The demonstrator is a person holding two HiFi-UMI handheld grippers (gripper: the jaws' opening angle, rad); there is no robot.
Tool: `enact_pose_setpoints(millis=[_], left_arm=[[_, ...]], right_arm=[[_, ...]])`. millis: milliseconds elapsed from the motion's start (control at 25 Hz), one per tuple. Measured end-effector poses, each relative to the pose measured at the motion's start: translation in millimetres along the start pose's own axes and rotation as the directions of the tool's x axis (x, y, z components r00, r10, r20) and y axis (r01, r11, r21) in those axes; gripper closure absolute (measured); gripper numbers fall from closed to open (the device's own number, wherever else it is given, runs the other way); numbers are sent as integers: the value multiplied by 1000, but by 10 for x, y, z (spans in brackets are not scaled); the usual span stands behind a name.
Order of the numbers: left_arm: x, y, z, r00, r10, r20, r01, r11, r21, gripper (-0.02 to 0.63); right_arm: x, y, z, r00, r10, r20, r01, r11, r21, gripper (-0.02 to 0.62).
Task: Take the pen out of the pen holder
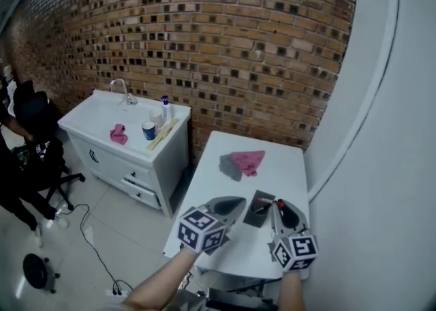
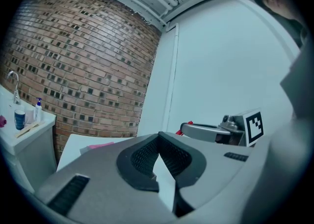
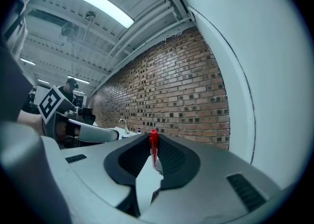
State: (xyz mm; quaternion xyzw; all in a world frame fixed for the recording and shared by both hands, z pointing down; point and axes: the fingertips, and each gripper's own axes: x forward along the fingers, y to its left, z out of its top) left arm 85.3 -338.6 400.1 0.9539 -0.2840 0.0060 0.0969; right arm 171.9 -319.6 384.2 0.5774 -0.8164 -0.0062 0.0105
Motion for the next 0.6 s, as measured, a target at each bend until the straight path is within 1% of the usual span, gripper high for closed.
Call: enact_pose_setpoints(millis=[600], left_arm=[[-5, -58, 1, 1000, -17, -2, 17, 1000, 8, 606]], right_arm=[[-57, 12, 10, 1000, -8, -6, 8, 1000, -5, 540]])
